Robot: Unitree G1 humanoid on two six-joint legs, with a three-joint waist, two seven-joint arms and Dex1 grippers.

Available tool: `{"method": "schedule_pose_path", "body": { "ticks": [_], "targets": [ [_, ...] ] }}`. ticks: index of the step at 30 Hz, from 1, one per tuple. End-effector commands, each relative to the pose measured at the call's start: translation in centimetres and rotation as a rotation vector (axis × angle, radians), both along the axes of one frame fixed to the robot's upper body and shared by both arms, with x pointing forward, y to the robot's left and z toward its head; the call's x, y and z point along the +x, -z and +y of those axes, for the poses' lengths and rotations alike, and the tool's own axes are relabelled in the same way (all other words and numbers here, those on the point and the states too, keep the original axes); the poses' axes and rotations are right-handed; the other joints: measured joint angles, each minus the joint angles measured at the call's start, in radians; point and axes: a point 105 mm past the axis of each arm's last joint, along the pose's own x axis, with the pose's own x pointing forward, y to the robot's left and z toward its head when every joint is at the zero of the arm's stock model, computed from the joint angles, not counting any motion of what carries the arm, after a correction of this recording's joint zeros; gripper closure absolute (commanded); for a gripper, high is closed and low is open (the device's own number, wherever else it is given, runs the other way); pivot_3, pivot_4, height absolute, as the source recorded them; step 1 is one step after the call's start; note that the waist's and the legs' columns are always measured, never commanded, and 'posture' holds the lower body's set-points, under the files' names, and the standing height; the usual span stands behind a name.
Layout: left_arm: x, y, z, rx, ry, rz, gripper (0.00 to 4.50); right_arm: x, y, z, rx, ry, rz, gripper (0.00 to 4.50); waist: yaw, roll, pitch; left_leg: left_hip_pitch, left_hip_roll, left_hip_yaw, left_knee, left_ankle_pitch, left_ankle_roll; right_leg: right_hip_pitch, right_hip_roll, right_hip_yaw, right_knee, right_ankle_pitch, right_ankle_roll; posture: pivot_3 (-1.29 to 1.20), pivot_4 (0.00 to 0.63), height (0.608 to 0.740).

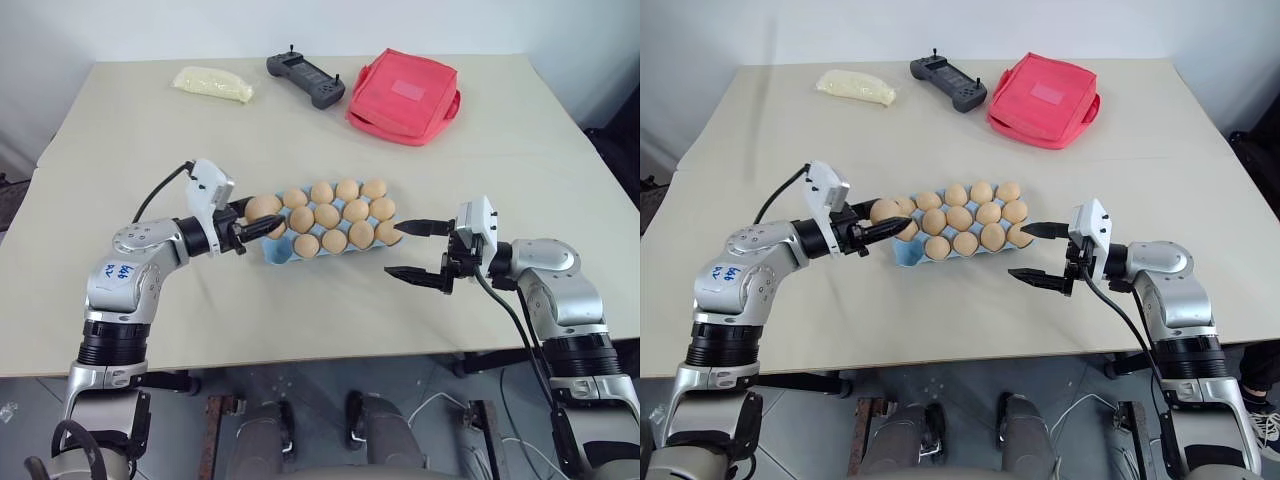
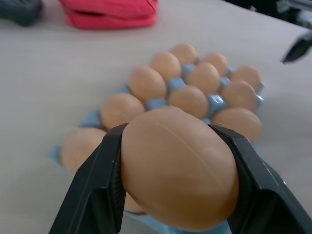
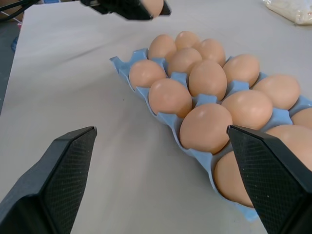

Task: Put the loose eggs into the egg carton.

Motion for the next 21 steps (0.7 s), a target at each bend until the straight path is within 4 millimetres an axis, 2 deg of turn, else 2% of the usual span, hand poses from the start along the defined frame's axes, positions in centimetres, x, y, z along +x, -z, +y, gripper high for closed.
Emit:
{"method": "schedule_pose_path", "body": {
  "ticks": [1,9,16,21],
  "targets": [
    [-0.1,-0.5,-0.6,0.028,0.054,-0.026,2.37,-0.2,-1.5,-0.7,0.017,0.022,-0.068,0.0,0.001,0.0,0.0,0.0,0.0,0.0,0.0,0.0,0.0,0.0,0.0,0.0,0.0,0.0,0.0,0.0,0.15,0.74],
    [0.3,0.4,-1.4,0.045,0.099,0.0,2.37,-0.7,-1.3,-0.9,0.02,0.042,-0.066,0.0,0.008,0.0,0.0,-0.001,0.0,0.0,0.0,0.001,0.004,0.0,-0.001,0.0,-0.001,0.0,0.0,0.0,0.15,0.74],
    [0.8,0.5,-1.9,0.032,0.098,0.004,0.14,-0.9,-1.2,-1.1,0.02,0.055,-0.067,0.0,0.007,0.0,0.0,-0.001,0.0,0.0,0.0,0.002,0.005,0.0,-0.001,0.0,-0.001,0.0,0.0,0.0,0.15,0.74],
    [0.6,-0.3,-1.9,0.018,0.099,-0.018,0.04,-0.8,-1.3,-1.2,0.022,0.063,-0.069,0.0,0.007,0.0,0.0,-0.001,0.0,0.0,0.0,0.002,0.005,0.0,-0.001,0.0,-0.001,0.0,0.0,0.0,0.15,0.74]
  ]
}}
